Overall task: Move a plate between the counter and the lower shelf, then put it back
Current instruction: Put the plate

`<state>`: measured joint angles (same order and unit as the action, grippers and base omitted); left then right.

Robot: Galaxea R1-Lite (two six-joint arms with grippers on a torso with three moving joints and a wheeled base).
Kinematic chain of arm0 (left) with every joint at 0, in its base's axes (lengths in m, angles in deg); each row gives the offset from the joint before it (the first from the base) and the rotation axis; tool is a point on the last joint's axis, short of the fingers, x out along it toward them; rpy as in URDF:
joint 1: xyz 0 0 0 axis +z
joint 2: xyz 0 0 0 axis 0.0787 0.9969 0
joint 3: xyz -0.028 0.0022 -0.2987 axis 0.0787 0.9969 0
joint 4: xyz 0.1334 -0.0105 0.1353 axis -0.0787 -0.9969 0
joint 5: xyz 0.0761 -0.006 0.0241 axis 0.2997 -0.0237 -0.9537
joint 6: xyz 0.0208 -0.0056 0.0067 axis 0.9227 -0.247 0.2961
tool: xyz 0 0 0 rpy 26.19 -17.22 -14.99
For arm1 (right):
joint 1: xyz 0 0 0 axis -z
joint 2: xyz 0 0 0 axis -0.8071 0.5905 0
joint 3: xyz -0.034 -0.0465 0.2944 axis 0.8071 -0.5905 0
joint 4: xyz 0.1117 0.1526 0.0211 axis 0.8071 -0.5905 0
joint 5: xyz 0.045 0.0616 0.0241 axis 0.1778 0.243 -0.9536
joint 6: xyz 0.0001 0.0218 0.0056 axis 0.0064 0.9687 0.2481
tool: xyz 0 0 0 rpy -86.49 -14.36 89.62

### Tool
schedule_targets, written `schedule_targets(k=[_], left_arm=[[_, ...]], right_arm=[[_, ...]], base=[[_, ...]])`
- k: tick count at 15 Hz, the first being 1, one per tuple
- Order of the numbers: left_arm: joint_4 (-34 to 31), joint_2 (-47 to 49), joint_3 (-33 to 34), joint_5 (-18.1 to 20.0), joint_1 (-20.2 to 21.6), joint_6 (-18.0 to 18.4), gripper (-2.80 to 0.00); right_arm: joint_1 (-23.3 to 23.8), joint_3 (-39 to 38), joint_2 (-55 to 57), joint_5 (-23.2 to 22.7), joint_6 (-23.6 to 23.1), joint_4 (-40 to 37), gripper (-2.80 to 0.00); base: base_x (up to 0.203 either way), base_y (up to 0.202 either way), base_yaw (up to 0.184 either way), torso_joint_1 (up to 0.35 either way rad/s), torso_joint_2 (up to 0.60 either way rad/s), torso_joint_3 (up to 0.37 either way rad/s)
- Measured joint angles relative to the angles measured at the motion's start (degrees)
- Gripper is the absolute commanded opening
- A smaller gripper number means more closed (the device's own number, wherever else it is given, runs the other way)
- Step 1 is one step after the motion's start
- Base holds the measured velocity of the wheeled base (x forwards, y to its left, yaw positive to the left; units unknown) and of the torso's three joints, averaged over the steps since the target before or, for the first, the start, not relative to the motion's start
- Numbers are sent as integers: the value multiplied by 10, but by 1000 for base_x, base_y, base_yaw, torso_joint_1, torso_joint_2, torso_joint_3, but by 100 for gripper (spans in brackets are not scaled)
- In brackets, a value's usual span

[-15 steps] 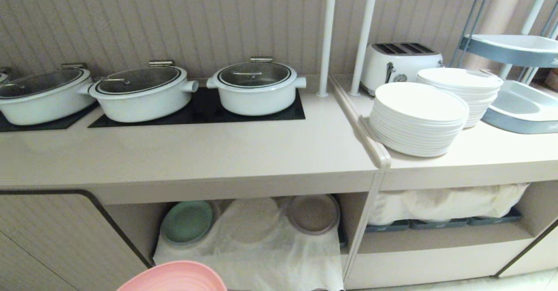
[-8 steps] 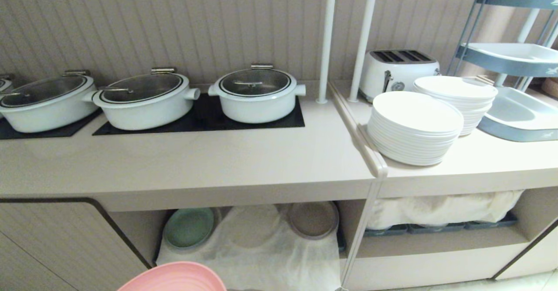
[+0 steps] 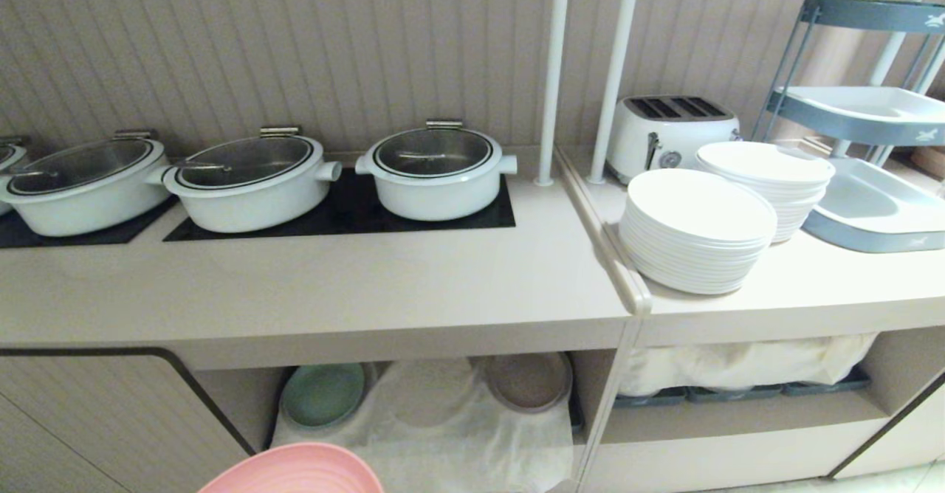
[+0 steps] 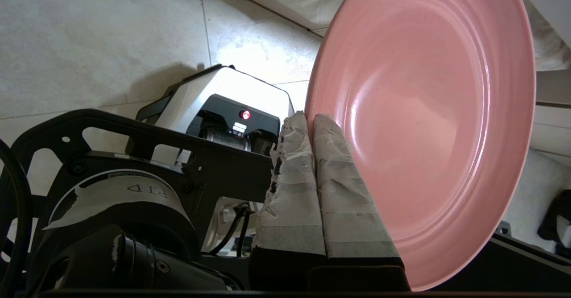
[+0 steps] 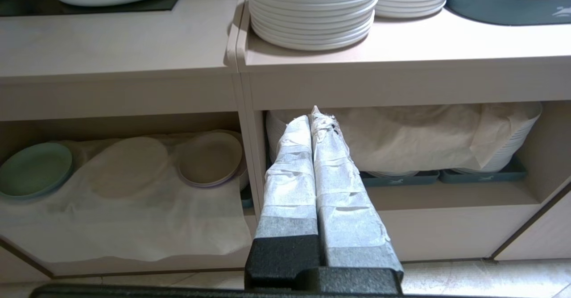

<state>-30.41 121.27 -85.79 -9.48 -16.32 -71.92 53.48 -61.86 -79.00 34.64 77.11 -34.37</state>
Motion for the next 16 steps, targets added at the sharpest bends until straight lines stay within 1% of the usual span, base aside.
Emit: schedule_targets(k=[8, 16], left_arm=[[0, 0, 0, 0, 0, 0, -280], [0, 0, 0, -6, 0, 0, -280]], right_arm=[[0, 0, 0, 0, 0, 0, -280], [0, 0, 0, 0, 1, -1, -280]], base=[[0, 0, 0, 95, -187, -94], [0, 0, 0, 0, 0, 0]])
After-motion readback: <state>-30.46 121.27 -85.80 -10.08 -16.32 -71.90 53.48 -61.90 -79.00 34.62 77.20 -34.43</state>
